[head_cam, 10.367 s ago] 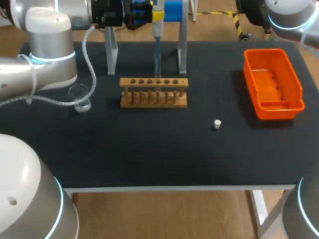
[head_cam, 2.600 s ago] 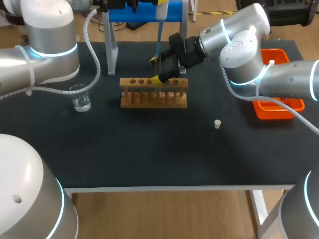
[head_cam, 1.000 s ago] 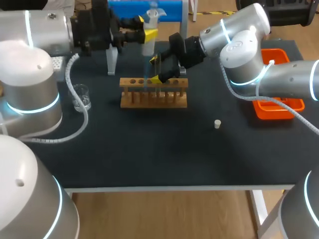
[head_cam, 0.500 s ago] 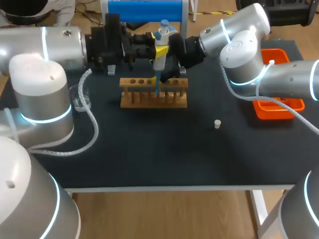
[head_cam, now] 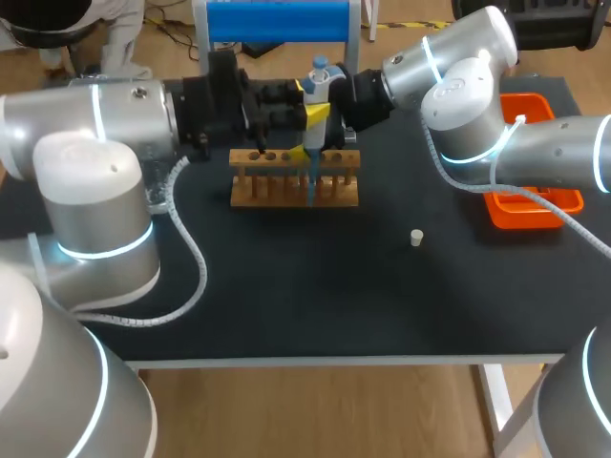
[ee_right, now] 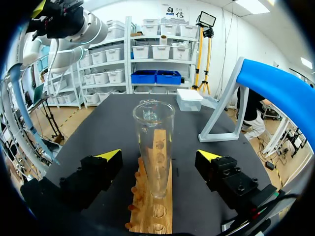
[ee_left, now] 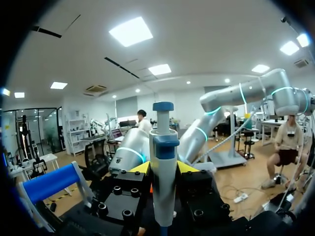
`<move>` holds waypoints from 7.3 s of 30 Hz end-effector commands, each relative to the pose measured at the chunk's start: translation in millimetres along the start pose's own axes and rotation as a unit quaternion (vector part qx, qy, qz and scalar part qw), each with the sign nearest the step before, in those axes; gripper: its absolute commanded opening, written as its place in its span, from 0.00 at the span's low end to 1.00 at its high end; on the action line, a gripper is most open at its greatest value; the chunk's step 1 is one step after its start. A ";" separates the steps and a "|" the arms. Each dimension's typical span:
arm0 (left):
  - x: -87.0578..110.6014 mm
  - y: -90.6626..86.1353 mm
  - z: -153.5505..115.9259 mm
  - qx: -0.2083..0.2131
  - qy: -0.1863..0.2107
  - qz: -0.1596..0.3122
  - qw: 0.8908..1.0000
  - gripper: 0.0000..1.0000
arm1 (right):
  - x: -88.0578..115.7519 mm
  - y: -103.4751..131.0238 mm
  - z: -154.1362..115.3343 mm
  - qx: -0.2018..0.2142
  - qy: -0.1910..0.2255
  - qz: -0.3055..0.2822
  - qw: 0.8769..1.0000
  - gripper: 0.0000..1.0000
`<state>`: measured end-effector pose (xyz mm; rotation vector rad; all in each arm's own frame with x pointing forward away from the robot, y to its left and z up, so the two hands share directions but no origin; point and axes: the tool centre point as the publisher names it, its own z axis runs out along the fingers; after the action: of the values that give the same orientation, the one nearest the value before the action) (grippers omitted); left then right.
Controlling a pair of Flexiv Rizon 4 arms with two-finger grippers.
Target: Invert the test tube, pick up the pipette, mount the tip to pipette, aspirate from beaker and dispense into the tube, eject the tip, return the pipette, and cap with the stopper.
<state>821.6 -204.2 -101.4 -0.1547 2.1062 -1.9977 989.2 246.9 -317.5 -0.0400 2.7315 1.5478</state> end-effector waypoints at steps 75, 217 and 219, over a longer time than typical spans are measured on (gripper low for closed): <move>1.3 1.1 1.1 0.003 -0.003 0.001 1.000 0.00 | 187.5 101.4 -150.9 -0.281 0.022 0.012 0.959 1.00; 1.3 1.1 1.1 0.003 -0.003 0.001 1.000 1.00 | 88.3 39.7 -285.3 -0.212 0.051 -0.006 0.976 0.00; 1.3 1.1 1.1 0.003 -0.003 0.001 1.000 1.00 | 84.1 32.9 -297.0 -0.220 0.049 -0.002 0.974 0.00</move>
<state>821.7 -204.8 -101.9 -0.1541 2.1018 -2.0015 902.3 39.8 -138.1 -0.0925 2.3783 2.1445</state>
